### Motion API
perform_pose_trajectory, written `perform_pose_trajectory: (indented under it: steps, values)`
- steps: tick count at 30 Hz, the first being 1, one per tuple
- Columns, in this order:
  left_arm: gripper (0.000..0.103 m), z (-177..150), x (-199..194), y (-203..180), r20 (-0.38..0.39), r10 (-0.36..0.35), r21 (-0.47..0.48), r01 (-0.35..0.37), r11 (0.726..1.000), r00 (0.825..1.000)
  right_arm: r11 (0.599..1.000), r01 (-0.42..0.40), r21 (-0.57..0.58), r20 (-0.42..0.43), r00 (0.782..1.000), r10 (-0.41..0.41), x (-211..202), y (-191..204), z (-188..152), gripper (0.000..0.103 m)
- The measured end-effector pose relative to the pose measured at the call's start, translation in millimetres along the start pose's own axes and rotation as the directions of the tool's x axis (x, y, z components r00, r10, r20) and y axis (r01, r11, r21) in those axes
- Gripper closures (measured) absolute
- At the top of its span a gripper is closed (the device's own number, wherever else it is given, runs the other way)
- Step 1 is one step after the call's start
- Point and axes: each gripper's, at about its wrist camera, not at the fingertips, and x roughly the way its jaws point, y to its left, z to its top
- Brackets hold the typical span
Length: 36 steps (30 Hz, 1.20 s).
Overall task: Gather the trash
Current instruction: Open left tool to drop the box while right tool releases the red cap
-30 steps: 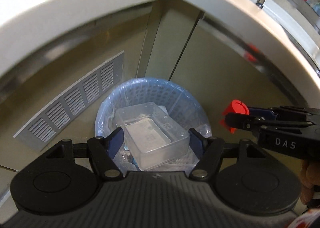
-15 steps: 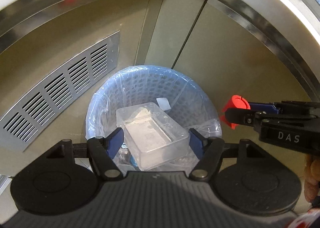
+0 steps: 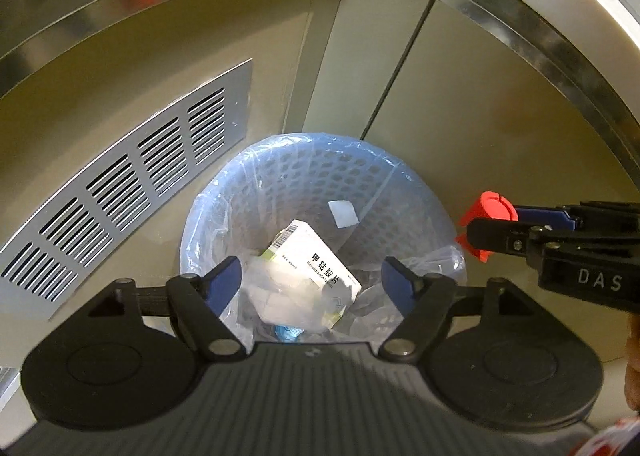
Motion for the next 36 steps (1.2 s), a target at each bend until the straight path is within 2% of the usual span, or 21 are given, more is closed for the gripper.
perform_pose_trajectory:
  steps: [22, 31, 36]
  values:
    - [0.029, -11, -29, 20, 0.021, 0.021, -0.048, -0.02, 0.999, 1.0, 0.999, -0.026, -0.028, -0.012, 1.0, 0.025, 12, 22, 6, 0.067]
    - [0.029, -14, -29, 27, 0.013, 0.027, -0.051, -0.027, 0.998, 1.0, 0.999, -0.044, 0.004, -0.014, 0.999, 0.044, 24, 26, 8, 0.067]
    - [0.029, -16, -28, 29, 0.008, 0.034, -0.051, -0.033, 0.998, 0.999, 0.998, -0.066, 0.003, -0.048, 0.997, 0.066, 34, 26, 8, 0.066]
